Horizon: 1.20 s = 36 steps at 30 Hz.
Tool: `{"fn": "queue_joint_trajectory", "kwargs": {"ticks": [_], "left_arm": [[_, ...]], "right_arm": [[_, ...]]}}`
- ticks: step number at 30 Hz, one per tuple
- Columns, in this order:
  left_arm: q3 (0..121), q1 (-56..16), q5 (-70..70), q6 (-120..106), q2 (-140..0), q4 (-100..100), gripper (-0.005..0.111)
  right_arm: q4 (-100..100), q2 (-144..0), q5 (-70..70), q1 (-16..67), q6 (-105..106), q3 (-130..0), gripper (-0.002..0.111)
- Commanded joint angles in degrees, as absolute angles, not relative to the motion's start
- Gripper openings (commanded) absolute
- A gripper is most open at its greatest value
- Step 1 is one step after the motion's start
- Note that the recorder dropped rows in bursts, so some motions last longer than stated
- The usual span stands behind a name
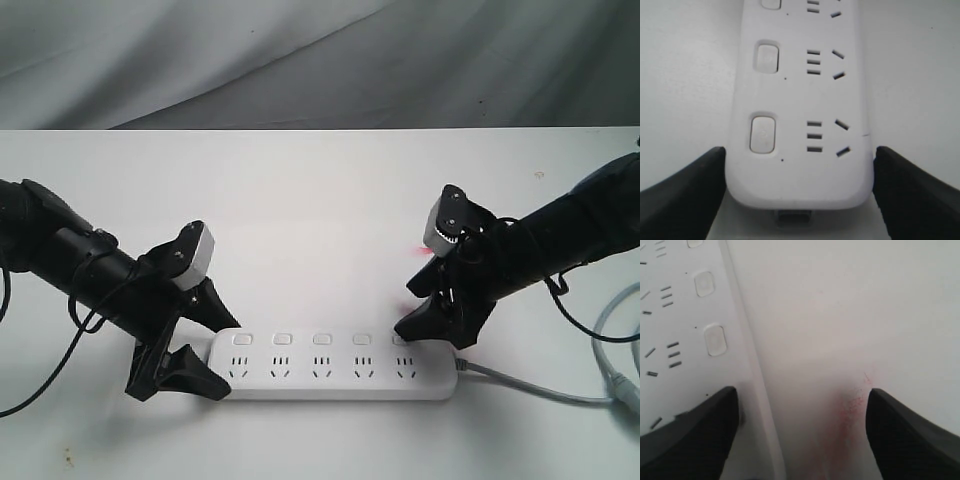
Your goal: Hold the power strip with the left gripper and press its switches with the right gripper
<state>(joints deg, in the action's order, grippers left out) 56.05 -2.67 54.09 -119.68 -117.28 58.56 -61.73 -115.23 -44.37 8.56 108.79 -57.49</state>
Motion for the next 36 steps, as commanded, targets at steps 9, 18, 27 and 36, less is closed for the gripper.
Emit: {"fn": "queue_joint_trajectory", "kwargs": {"ticks": [9,18,27,36], "left_arm": [[56.31,-2.92,53.91,-119.97,-117.27,58.09,0.05],[56.31,-2.92,53.91,-119.97,-117.27,58.09,0.05],[56.31,-2.92,53.91,-119.97,-117.27,58.09,0.05],[56.31,-2.92,53.91,-119.97,-117.27,58.09,0.05]], "right_arm": [[-62.07,-116.7,-41.99,9.46,110.21,-57.13,0.066],[-69.69,-94.19,-31.6,9.22,105.43,-57.13,0.066],[-69.79,-69.1,-4.92,9.22,92.07,-57.13,0.066],[-69.79,-54.03,-4.44,9.22,85.1,-57.13,0.047]]}}
